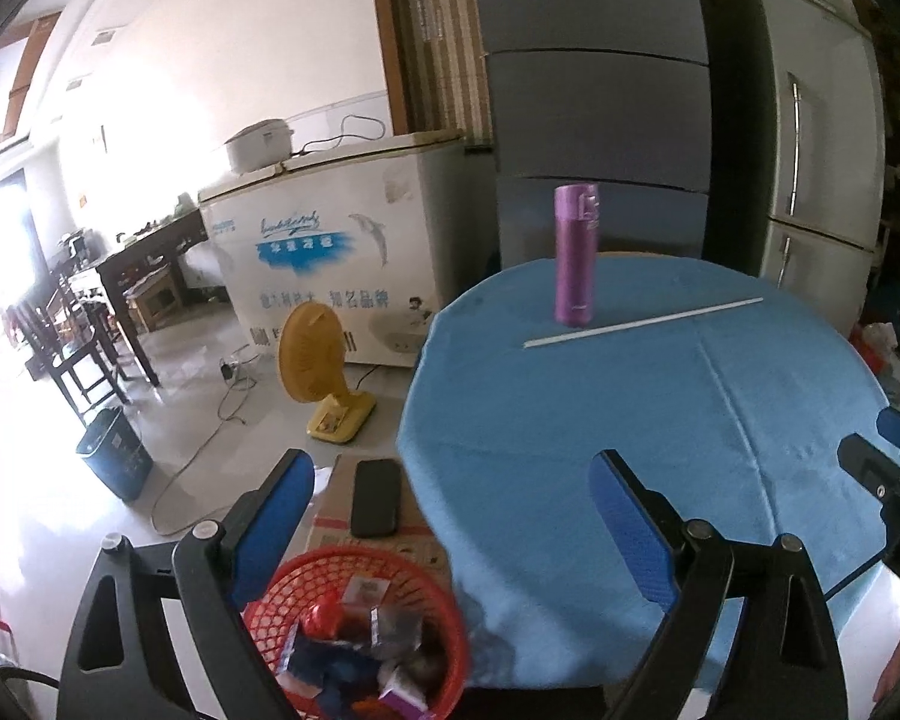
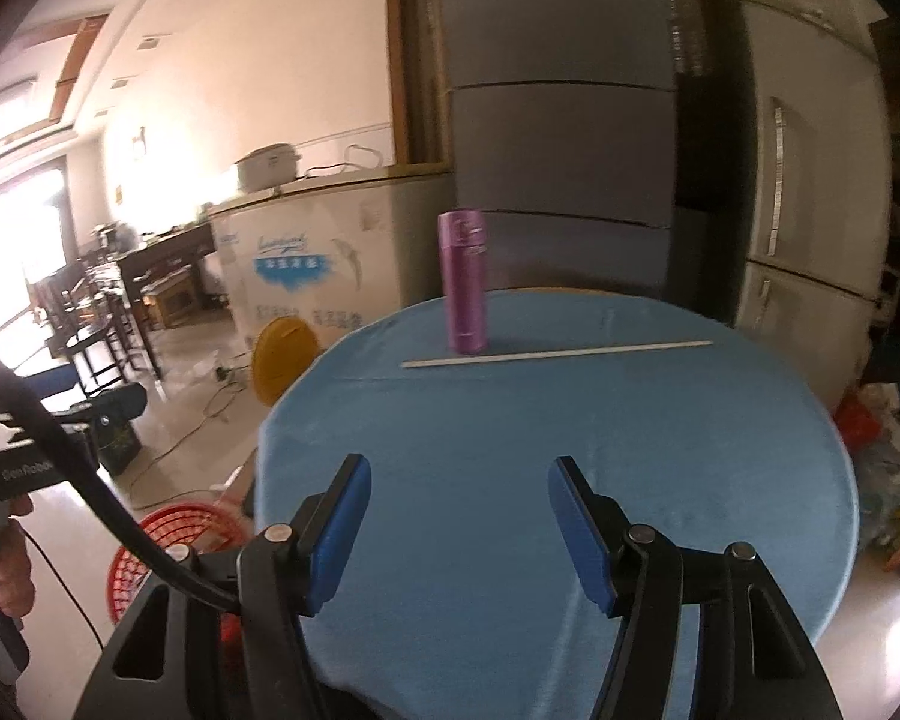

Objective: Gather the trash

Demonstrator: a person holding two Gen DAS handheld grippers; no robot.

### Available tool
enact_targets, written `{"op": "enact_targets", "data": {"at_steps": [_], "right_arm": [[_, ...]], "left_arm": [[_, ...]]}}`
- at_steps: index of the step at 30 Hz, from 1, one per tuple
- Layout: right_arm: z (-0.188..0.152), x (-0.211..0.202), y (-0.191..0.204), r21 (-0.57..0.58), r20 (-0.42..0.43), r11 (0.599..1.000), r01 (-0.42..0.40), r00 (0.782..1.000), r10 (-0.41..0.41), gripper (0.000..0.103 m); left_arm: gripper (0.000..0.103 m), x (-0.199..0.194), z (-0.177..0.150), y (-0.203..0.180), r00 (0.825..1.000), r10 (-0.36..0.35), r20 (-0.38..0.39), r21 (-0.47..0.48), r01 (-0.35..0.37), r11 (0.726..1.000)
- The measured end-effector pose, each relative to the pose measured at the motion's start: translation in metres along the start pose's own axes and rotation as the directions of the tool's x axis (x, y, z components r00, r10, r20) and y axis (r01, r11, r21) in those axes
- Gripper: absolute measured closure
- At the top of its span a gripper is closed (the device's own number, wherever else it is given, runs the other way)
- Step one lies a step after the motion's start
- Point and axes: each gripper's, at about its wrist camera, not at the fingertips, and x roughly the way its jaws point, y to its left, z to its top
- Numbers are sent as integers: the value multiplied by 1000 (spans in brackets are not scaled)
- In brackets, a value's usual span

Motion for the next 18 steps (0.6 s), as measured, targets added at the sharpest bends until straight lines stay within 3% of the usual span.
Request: {"op": "enact_targets", "data": {"at_steps": [18], "right_arm": [[16, -6, -89, 57, 45, 991, 121, 991, -123, 36]], "left_arm": [[10, -4, 35, -110, 994, -105, 31, 109, 101, 989]]}}
